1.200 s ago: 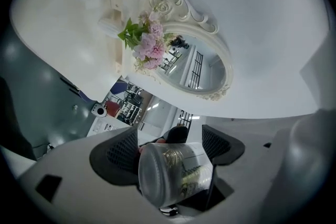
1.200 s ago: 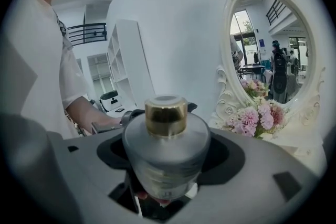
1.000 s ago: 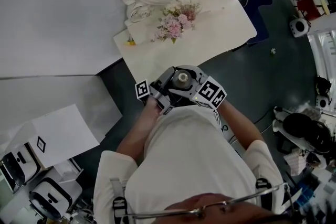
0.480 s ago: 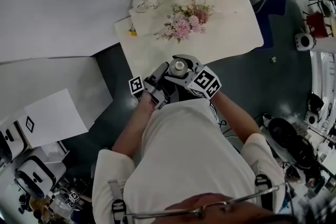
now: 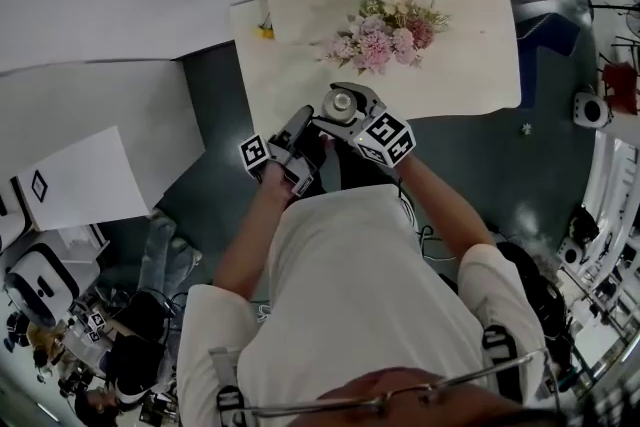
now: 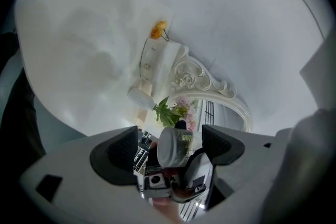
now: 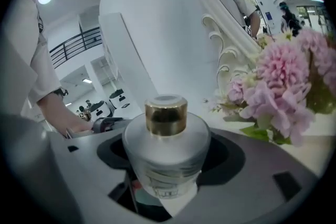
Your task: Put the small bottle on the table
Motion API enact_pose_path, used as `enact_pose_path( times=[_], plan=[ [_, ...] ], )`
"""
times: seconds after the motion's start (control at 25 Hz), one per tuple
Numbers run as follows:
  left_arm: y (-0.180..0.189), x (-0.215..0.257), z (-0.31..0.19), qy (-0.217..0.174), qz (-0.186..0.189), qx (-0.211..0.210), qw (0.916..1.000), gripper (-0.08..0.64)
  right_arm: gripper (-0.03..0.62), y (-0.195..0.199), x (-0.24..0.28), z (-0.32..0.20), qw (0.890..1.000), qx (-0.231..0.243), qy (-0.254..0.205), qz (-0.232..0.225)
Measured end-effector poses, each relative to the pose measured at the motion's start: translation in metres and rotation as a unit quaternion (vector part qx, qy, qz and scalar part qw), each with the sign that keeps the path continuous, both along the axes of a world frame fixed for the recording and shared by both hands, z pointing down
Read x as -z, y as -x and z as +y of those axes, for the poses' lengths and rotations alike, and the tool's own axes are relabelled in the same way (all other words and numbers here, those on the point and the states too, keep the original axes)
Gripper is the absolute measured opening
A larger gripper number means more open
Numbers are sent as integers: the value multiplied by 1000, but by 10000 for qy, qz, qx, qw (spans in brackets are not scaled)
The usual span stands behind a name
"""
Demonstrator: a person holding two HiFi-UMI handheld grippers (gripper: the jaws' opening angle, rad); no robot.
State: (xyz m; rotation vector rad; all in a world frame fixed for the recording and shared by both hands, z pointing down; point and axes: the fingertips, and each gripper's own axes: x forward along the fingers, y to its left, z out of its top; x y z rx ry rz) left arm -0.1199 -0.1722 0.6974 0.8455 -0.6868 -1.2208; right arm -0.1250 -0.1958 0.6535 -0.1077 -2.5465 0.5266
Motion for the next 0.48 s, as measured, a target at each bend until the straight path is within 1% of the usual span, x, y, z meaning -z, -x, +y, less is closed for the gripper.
enact_pose_path(
  times=[0.08,0.16,0.28,0.4,0.48],
  plan=[
    [6,-11,-1,41,-6,124,9999,383,345,5,-11,1,9999,-28,156,-22],
    [12,-24,-5,141,-17,228,9996,383,345,7,-22,-2,9998,-83,197,12],
    [27,-41,-11,337,-33,452,9984,383,345,9,-42,-13,9996,-177,193,131],
    [44,-53,-11,439,-85,656,9968,383,345,9,-60,-25,9991,-279,183,244],
    [50,-61,-9,498,-115,733,9960,383,345,10,-76,-29,9989,-303,88,344]
  ],
)
